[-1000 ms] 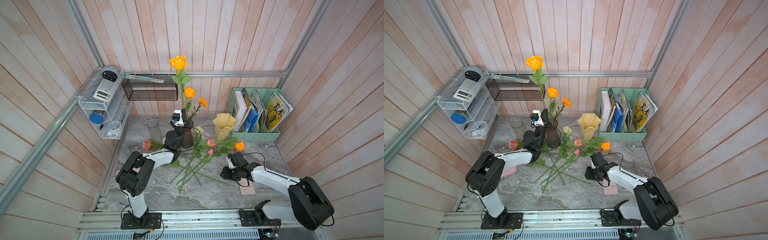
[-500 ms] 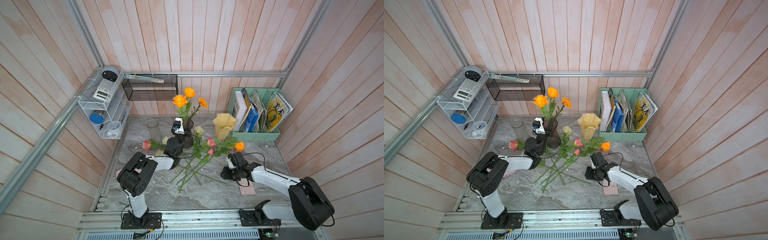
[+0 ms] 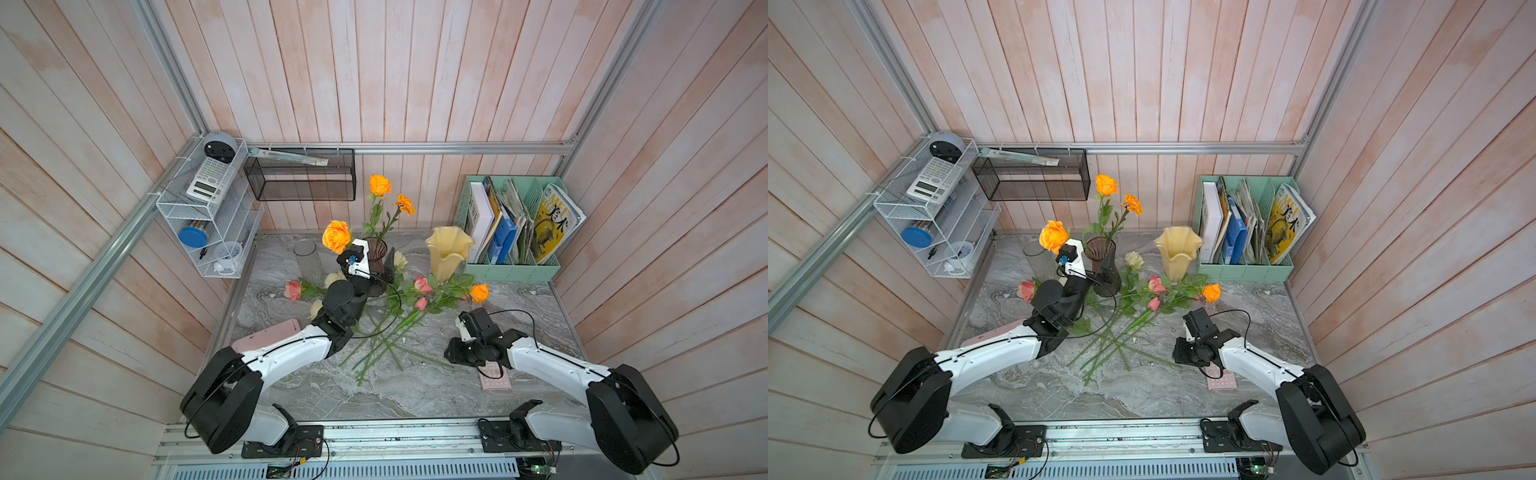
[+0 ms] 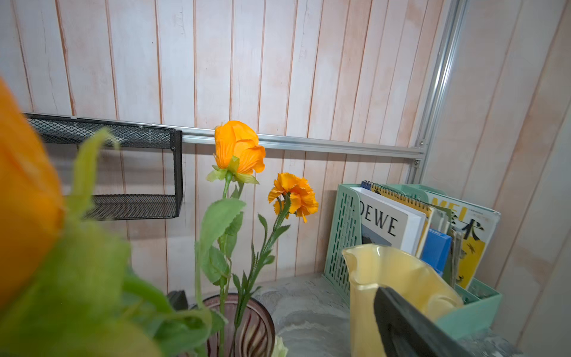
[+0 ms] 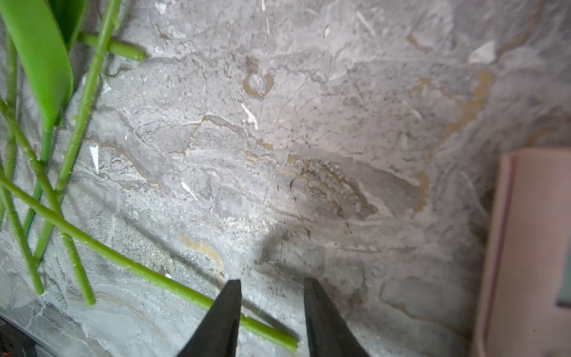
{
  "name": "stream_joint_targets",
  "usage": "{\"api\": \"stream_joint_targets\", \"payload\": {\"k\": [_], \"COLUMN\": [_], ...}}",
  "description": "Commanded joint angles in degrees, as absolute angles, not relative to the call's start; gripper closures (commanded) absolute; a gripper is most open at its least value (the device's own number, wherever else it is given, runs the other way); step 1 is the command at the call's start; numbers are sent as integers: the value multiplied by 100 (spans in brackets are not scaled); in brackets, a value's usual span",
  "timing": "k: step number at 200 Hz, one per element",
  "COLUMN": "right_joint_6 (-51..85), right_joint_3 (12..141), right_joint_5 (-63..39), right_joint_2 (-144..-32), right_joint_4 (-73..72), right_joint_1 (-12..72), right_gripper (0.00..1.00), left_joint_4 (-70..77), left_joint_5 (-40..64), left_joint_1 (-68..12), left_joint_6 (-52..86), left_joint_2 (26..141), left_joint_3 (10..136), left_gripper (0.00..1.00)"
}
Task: Arrange the flowers in different vases according to their colors
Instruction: Insert the flower into the vase, then pick up the flower at the center of the board.
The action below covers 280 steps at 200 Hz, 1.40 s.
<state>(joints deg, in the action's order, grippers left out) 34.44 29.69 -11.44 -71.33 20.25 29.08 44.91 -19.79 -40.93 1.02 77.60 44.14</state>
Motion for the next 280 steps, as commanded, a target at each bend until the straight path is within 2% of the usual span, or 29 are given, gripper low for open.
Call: {"api": "stream_joint_targets", "payload": {"k": [1,31,63,90,135,155,192,212,280], "right_joint_6": [3463,3471,3454,3407,2875,2476,1456,1304,914], "right_joint_3": [2905,2851,2833,2848,3000,3307,4356,4527,5193], "right_joint_5": [-1062,-1057,-1056,-1050,-1558,-1819,-739,-588,-130], "right_joint_2": [-6984,-6871,-6807,-6692,-6379,-6354,-6992,-7528,-8794], "right_joint_4": [2248,2233,2277,2346,2371,2461,3240,3197,2980], "right_joint_1": [2883,2883,2874,2865,2887,3187,4506,4578,5344], "right_gripper": [60,60,60,60,59,59,58,58,58], "left_joint_4": [2595,936,-601,-1435,-1533,-1627,-2045,-2428,-2864], "left_joint_5": [-2379,-2747,-2013,-1630,-1679,-1831,-2346,-2801,-2892], "left_joint_1": [-4316,-4834,-4950,-4959,-4964,-4958,-4957,-4935,-4752], "left_joint_6": [450,1063,1292,1334,2163,2740,3712,4152,4837], "left_joint_2": [7102,6226,5803,5983,5922,5732,5308,5197,5326], "left_joint_3": [4172,3929,3955,4211,4112,3988,3743,3733,3687], "left_gripper": [0,0,0,0,1,1,1,1,0]}}
